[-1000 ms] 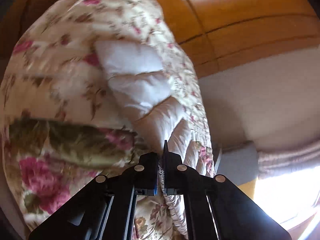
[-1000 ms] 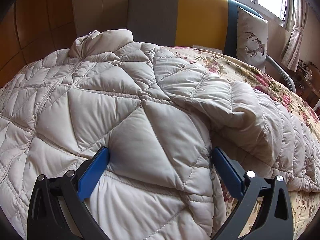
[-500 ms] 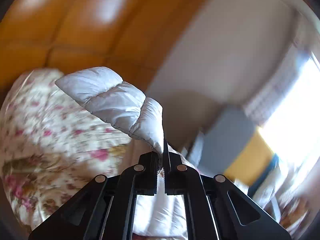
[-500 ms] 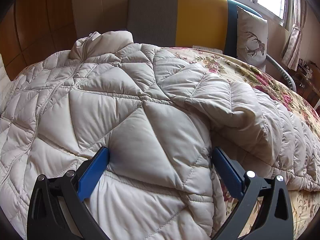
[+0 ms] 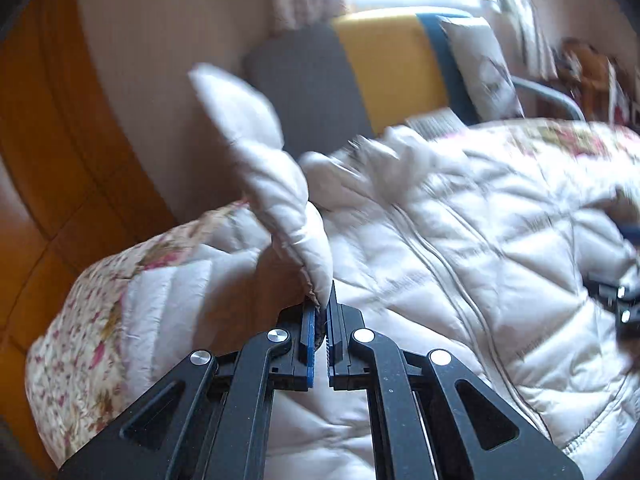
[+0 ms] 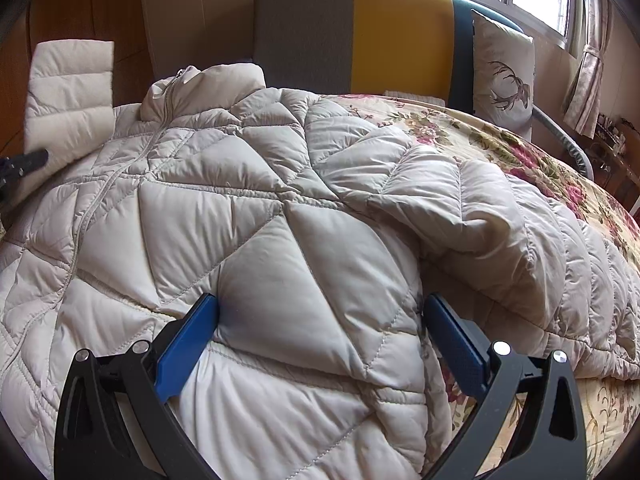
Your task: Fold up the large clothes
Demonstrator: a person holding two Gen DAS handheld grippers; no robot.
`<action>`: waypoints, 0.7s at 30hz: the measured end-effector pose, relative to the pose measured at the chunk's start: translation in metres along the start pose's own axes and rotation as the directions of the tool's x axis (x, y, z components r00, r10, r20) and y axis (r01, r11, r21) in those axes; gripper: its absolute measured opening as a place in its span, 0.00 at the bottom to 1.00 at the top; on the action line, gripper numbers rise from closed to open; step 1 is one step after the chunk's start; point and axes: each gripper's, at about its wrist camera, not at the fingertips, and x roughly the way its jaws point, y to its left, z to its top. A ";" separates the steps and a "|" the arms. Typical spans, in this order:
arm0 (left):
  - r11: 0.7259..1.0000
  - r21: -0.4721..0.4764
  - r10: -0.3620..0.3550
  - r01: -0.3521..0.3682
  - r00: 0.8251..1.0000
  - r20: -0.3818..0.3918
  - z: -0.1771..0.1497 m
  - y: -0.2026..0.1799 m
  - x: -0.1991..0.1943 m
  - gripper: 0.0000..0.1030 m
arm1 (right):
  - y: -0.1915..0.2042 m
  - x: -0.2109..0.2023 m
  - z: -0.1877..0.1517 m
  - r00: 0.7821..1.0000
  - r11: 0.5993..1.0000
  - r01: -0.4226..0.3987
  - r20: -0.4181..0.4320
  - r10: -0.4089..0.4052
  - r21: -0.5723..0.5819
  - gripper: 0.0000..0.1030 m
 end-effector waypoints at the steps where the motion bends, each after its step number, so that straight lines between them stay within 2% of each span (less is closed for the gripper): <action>1: 0.999 0.032 -0.003 0.004 1.000 -0.015 -0.004 -0.008 0.006 0.03 | 0.000 0.000 0.000 1.000 1.000 -0.001 0.000 0.001 0.002 0.98; 5: 0.985 0.169 -0.026 0.030 0.999 -0.029 -0.014 -0.041 0.017 0.03 | 0.002 0.001 0.002 1.000 1.000 -0.005 -0.002 0.005 0.011 0.98; 8: 0.975 0.214 -0.049 0.062 0.997 -0.063 -0.023 -0.047 0.025 0.03 | 0.002 0.001 0.002 1.000 1.000 -0.005 -0.001 0.005 0.012 0.98; 10: 0.970 0.234 -0.059 0.068 0.997 -0.047 -0.028 -0.049 0.025 0.11 | 0.003 0.002 0.002 1.000 1.000 -0.004 -0.001 0.004 0.013 0.98; 11: 0.969 0.238 -0.063 0.070 0.997 -0.038 -0.030 -0.048 0.022 0.19 | 0.001 0.001 0.001 1.000 1.000 -0.005 0.000 0.005 0.014 0.98; 12: 0.970 0.234 -0.065 0.071 0.997 -0.030 -0.030 -0.046 0.018 0.30 | 0.001 0.001 0.002 1.000 1.000 -0.005 -0.001 0.005 0.014 0.98; 13: 0.973 0.213 -0.090 0.091 0.996 -0.013 -0.029 -0.041 0.010 0.39 | 0.001 0.001 0.001 1.000 1.000 -0.005 -0.001 0.005 0.015 0.98; 15: 0.976 0.169 -0.146 0.138 0.989 0.037 -0.024 -0.034 -0.008 0.77 | 0.001 0.001 0.001 1.000 1.000 -0.007 -0.001 0.007 0.016 0.98; 17: 0.977 0.101 -0.198 0.189 0.976 0.095 -0.019 -0.019 -0.025 0.80 | 0.001 0.001 0.001 1.000 1.000 -0.006 0.000 0.006 0.017 0.98; 19: 0.983 0.033 -0.184 0.181 0.975 0.122 -0.011 -0.006 -0.031 0.80 | 0.002 0.001 0.001 1.000 1.000 -0.005 0.000 0.005 0.016 0.98; 21: 0.984 -0.084 -0.145 0.158 0.979 0.141 -0.008 0.022 -0.028 0.80 | 0.001 0.001 0.001 1.000 1.000 -0.006 0.000 0.006 0.017 0.98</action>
